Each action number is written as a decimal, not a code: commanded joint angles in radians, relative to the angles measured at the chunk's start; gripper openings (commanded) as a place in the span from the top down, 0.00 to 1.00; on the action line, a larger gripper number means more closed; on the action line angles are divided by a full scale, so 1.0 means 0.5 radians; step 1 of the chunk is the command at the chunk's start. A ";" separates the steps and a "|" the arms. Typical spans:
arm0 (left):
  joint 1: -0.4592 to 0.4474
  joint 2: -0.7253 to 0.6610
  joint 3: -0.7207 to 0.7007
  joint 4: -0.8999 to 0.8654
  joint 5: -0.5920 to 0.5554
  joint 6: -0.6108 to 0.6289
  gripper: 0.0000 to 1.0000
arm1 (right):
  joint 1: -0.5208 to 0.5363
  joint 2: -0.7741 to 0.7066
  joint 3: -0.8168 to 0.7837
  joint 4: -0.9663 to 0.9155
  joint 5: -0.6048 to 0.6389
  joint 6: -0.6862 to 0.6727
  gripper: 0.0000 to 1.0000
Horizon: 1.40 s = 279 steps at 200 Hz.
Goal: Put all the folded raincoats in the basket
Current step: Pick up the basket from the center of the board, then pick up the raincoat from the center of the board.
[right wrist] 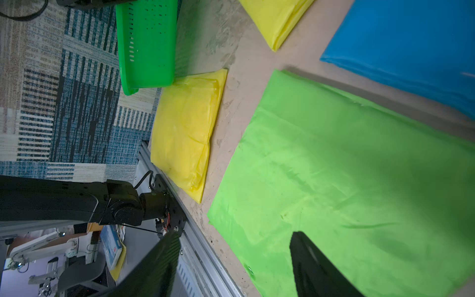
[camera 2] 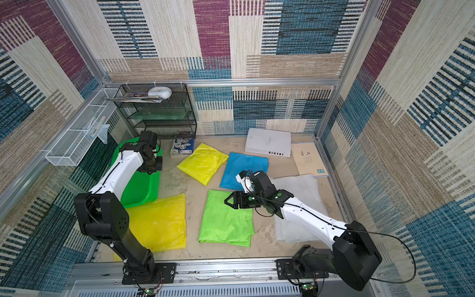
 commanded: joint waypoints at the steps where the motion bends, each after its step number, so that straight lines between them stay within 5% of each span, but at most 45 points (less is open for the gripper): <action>1: 0.019 -0.028 -0.012 0.145 0.037 0.053 1.00 | 0.148 0.198 0.167 0.103 -0.014 0.075 0.27; 40: 0.023 -0.011 -0.023 0.143 0.022 0.036 1.00 | 0.380 0.720 0.542 0.142 -0.051 0.089 0.29; 104: 0.031 0.021 -0.034 0.138 0.016 0.016 1.00 | 0.462 1.488 1.116 0.161 -0.213 0.147 0.37; 213: 0.031 0.003 -0.057 0.133 0.015 -0.003 1.00 | 0.524 2.072 1.622 0.090 -0.170 0.196 0.42; 239: 0.031 0.006 -0.058 0.130 0.018 -0.006 1.00 | 0.529 2.156 1.705 0.079 -0.182 0.175 0.58; 251: 0.029 0.004 -0.059 0.125 0.020 -0.009 1.00 | 0.529 2.172 1.755 0.041 -0.143 0.123 0.74; 279: 0.031 -0.042 -0.058 0.094 0.046 -0.036 1.00 | 0.563 2.147 1.896 -0.086 -0.036 -0.017 0.87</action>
